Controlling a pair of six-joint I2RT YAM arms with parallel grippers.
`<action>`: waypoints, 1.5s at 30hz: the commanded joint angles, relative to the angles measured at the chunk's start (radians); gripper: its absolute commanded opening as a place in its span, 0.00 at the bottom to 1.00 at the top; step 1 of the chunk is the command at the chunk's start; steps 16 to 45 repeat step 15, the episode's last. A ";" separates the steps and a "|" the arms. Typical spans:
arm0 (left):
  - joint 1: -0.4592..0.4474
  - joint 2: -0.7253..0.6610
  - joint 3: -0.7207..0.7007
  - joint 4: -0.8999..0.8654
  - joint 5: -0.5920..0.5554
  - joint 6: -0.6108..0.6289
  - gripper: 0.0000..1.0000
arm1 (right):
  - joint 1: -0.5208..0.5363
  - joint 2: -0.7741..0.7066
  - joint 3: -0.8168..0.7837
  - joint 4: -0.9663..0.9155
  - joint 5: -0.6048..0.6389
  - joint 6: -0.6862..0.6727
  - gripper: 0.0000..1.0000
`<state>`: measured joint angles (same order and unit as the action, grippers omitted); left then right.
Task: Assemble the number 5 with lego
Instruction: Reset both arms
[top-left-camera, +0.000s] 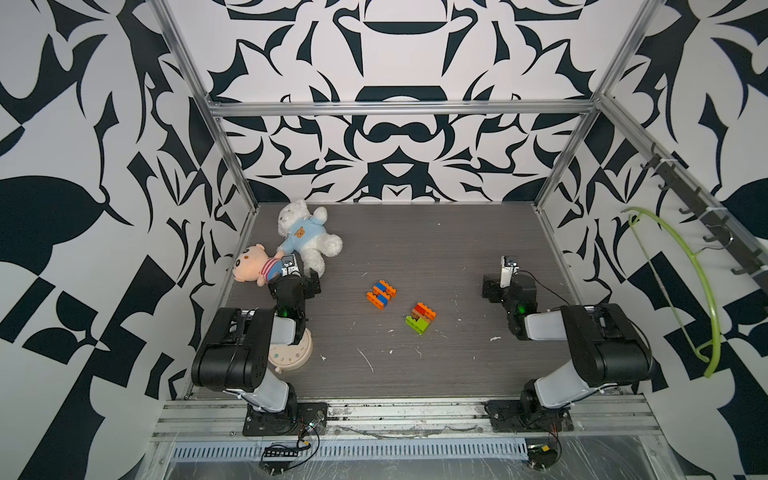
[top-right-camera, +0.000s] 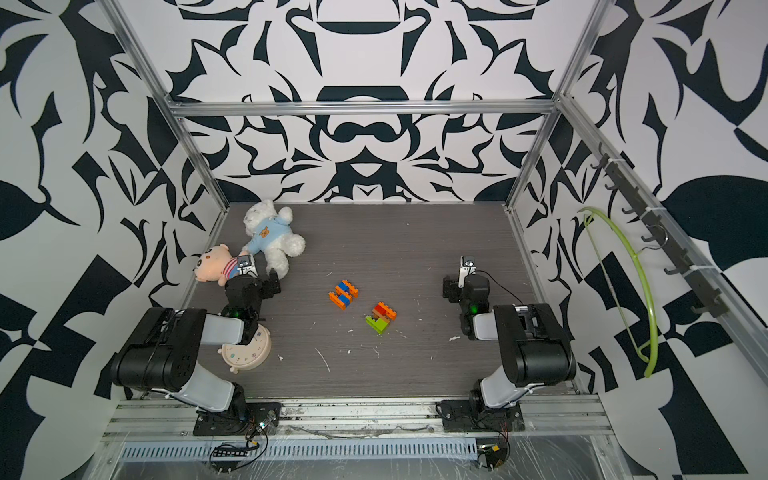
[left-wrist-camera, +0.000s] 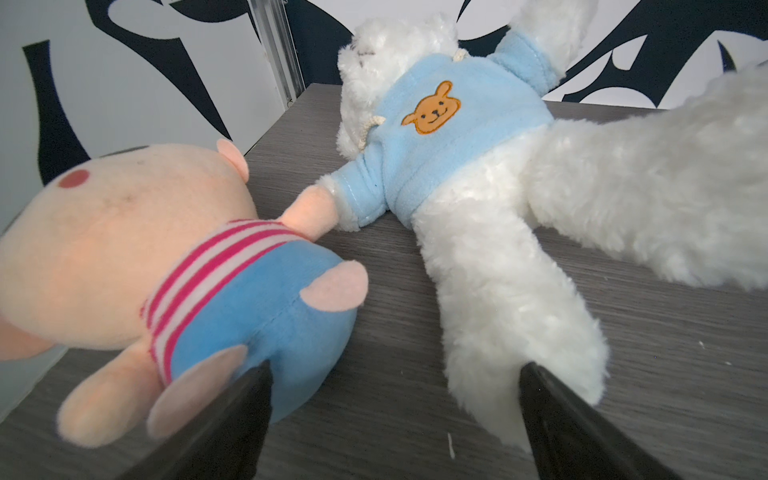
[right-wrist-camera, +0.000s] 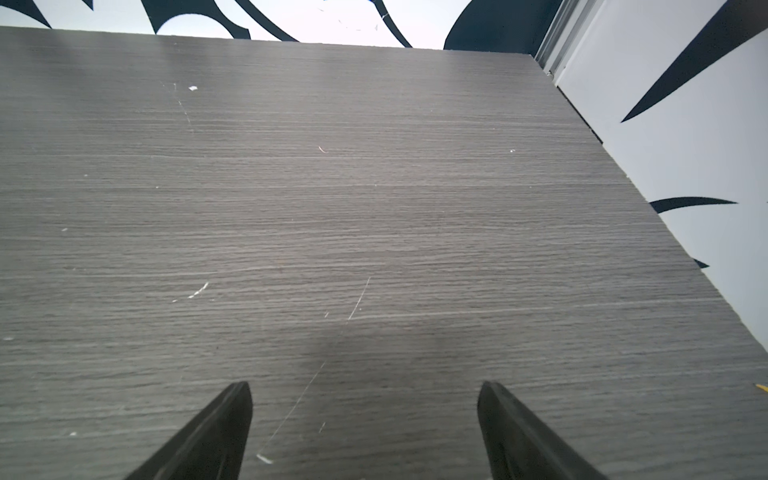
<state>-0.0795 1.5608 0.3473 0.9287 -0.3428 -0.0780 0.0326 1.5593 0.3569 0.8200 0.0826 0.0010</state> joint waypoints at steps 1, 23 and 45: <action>0.003 -0.010 0.012 -0.001 0.007 -0.001 0.99 | -0.001 -0.010 0.017 0.026 0.008 0.010 0.97; 0.007 -0.008 0.018 -0.009 0.013 -0.007 0.99 | 0.001 -0.011 0.017 0.026 0.011 0.010 1.00; 0.007 -0.008 0.018 -0.009 0.013 -0.007 0.99 | 0.001 -0.011 0.017 0.026 0.011 0.010 1.00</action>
